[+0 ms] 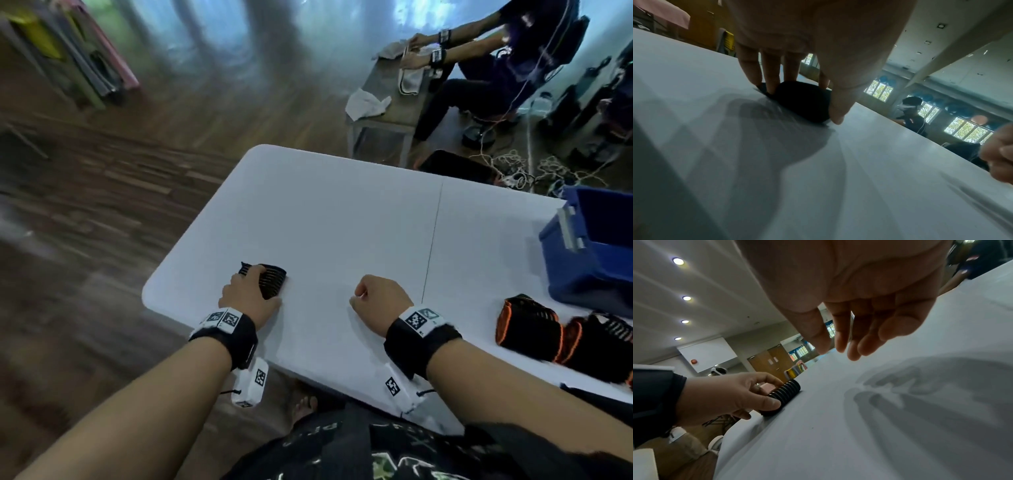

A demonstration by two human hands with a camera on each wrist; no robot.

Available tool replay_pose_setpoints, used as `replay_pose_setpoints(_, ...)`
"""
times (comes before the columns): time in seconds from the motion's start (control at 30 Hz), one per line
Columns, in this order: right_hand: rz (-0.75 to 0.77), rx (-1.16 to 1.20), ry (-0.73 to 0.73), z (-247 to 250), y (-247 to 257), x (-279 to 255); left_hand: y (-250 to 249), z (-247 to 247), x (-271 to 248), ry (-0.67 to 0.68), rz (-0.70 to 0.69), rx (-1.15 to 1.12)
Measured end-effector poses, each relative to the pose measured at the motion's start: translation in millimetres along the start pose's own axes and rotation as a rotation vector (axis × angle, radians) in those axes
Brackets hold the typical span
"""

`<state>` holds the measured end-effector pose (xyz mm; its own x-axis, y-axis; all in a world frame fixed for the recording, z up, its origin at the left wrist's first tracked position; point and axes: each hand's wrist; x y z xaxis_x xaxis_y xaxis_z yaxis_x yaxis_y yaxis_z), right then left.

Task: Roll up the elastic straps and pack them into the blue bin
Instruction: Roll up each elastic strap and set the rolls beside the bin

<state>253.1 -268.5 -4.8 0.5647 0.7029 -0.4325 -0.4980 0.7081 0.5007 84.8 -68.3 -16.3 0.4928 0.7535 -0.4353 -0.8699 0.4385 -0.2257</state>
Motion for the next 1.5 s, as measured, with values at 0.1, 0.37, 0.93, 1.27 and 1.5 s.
replay_pose_setpoints(0.1, 0.029, 0.010, 0.022, -6, 8, 6, -1, -4, -7, -0.015, -0.052, -0.116)
replay_pose_setpoints(0.37, 0.127, 0.261, 0.012, -5, 20, 12, -28, 4, -22, 0.034, -0.269, -0.504)
replay_pose_setpoints(0.93, -0.112, 0.674, -0.162, 7, -24, 4, -75, -18, -12, 0.073, -0.443, -0.471)
replay_pose_setpoints(1.27, -0.058, 0.952, -0.234, 45, -1, -9, -97, -12, -34, 0.073, -0.799, -0.327)
replay_pose_setpoints(1.5, 0.036, 0.967, -0.295, 95, 13, -19, -134, 35, -22, -0.034, -0.683, -0.756)
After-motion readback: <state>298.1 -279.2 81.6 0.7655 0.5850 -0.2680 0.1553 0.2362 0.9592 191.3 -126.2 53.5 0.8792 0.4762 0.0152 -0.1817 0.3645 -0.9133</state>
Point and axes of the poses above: each hand's wrist, its own x-axis towards the middle knuckle, its own z-axis out of the back of the hand, y = z × x, and after that the axes turned 6 degrees about y, right-handed
